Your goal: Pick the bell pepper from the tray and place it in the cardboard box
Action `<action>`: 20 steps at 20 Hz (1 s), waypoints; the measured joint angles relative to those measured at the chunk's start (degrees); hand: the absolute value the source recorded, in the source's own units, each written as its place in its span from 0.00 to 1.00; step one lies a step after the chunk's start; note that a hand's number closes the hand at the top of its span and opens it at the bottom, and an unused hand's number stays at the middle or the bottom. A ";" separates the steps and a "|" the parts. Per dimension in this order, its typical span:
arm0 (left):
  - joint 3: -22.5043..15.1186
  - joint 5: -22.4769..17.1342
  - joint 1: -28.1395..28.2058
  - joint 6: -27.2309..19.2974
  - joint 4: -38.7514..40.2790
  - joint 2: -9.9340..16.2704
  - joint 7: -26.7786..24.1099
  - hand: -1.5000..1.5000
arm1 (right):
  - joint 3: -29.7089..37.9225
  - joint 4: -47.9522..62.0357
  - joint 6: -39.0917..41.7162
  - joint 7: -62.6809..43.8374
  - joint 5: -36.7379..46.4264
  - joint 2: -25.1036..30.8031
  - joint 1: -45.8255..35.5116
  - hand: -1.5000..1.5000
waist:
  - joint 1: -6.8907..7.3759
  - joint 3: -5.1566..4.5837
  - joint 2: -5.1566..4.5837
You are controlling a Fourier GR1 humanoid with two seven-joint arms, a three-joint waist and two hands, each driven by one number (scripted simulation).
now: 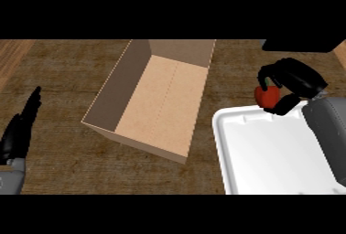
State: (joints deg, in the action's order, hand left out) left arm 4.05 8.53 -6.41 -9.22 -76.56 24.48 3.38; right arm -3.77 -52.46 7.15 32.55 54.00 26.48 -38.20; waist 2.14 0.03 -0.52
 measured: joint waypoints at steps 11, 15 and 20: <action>1.45 0.24 -0.61 0.84 1.53 -0.35 0.08 0.50 | 5.71 1.51 -0.74 6.74 -6.99 -3.97 -12.11 1.00 | -1.37 -0.04 0.40; 1.43 0.56 0.71 0.84 0.48 -0.98 0.09 0.50 | 5.38 -0.01 4.17 3.49 -9.39 -7.96 -15.46 1.00 | -1.50 -0.05 0.55; 1.57 1.05 1.35 0.70 -0.21 -1.56 0.25 0.50 | 5.55 -1.80 8.52 -4.72 -12.33 -14.68 -19.32 1.00 | -1.63 -0.05 0.63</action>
State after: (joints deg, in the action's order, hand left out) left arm 5.63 9.58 -5.06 -8.53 -76.77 22.92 3.64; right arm 1.78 -54.26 15.67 27.83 41.68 11.80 -57.52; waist 0.51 -0.02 0.12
